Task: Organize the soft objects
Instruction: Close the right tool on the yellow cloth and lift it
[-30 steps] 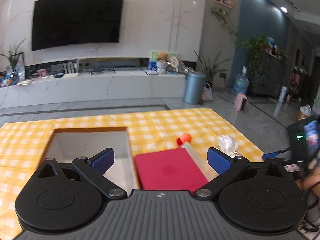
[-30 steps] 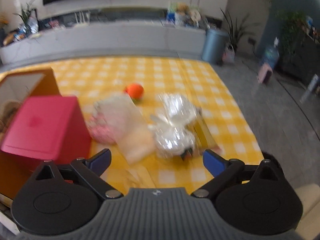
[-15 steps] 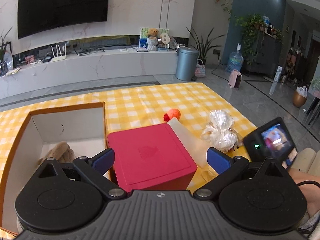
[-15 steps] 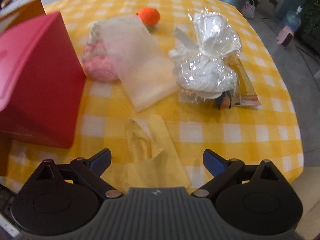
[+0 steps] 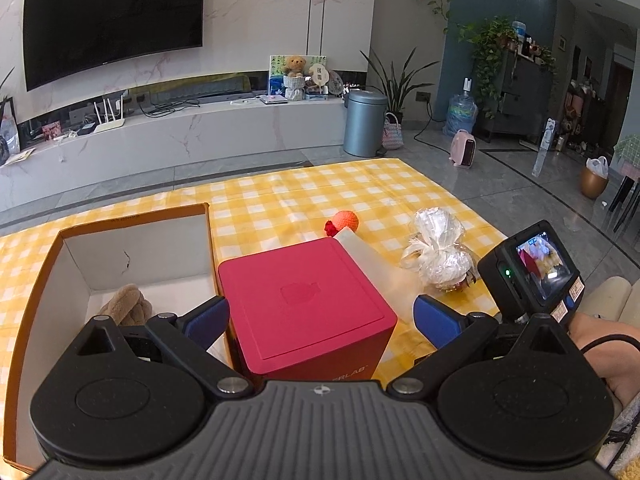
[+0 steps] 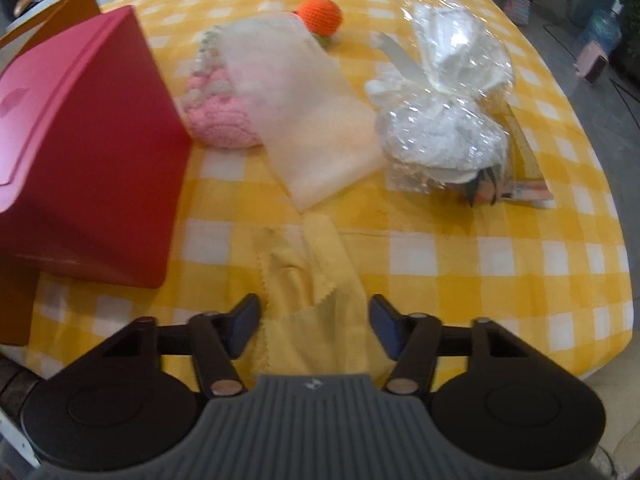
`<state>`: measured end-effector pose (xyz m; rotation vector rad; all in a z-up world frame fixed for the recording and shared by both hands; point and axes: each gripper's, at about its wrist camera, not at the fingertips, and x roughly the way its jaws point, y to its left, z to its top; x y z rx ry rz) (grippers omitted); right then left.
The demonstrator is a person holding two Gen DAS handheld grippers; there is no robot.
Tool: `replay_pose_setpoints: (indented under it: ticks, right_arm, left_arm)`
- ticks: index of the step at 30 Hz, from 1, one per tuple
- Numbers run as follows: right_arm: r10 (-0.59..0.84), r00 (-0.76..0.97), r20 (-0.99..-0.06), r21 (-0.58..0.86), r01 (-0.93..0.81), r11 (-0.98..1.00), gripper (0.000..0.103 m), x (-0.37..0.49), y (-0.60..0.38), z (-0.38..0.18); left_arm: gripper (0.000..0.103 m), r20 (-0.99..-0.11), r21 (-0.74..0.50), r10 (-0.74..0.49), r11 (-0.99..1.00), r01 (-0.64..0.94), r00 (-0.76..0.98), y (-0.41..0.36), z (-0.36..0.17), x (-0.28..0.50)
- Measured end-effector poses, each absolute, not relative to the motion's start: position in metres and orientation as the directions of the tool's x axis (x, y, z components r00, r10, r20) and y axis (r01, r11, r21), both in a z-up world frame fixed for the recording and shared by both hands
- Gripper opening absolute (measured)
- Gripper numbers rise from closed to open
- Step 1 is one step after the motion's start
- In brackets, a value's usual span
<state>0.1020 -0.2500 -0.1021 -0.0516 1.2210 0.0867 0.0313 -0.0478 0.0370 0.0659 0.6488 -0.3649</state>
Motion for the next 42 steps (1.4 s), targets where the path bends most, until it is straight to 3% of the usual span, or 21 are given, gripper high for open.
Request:
replay_pose_setpoints:
  ticks: [3, 5, 8, 14, 19, 28, 35, 42]
  right_arm:
    - [0.049, 0.354, -0.934, 0.022, -0.080, 0.997, 0.042, 0.099, -0.255, -0.100]
    - [0.049, 0.362, -0.931, 0.038, -0.039, 0.999, 0.025, 0.099, -0.262, -0.098]
    - [0.094, 0.374, -0.923, 0.097, -0.013, 0.995, 0.011, 0.099, -0.272, -0.098]
    - [0.194, 0.456, -0.869, 0.204, -0.027, 0.979, 0.009, 0.096, -0.280, -0.076]
    - [0.178, 0.538, -0.824, 0.231, 0.033, 0.972, 0.009, 0.089, -0.305, -0.058]
    - [0.151, 0.608, -0.779, 0.286, 0.131, 0.949, 0.010, 0.077, -0.349, -0.048]
    - [0.166, 0.623, -0.765, 0.314, 0.135, 0.940, 0.010, 0.072, -0.358, -0.048]
    - [0.183, 0.613, -0.769, 0.331, 0.138, 0.933, 0.012, 0.072, -0.363, -0.052]
  left_arm:
    - [0.103, -0.613, -0.022, -0.300, 0.931, 0.364, 0.731, -0.058, 0.044, 0.036]
    - [0.103, -0.612, 0.004, -0.301, 0.924, 0.383, 0.732, -0.066, 0.049, 0.037]
    - [0.103, -0.647, 0.037, -0.257, 0.930, 0.366, 0.718, -0.076, 0.054, 0.044]
    - [0.103, -0.688, 0.088, -0.228, 0.917, 0.390, 0.690, -0.099, 0.056, 0.061]
    - [0.103, -0.734, 0.166, -0.221, 0.859, 0.485, 0.642, -0.141, 0.056, 0.088]
    - [0.103, -0.850, 0.152, -0.205, 0.786, 0.600, 0.485, -0.204, 0.011, 0.142]
    - [0.103, -0.907, 0.146, -0.099, 0.838, 0.526, 0.410, -0.222, -0.029, 0.170]
    - [0.103, -0.916, 0.153, -0.096, 0.813, 0.562, 0.388, -0.219, -0.034, 0.159]
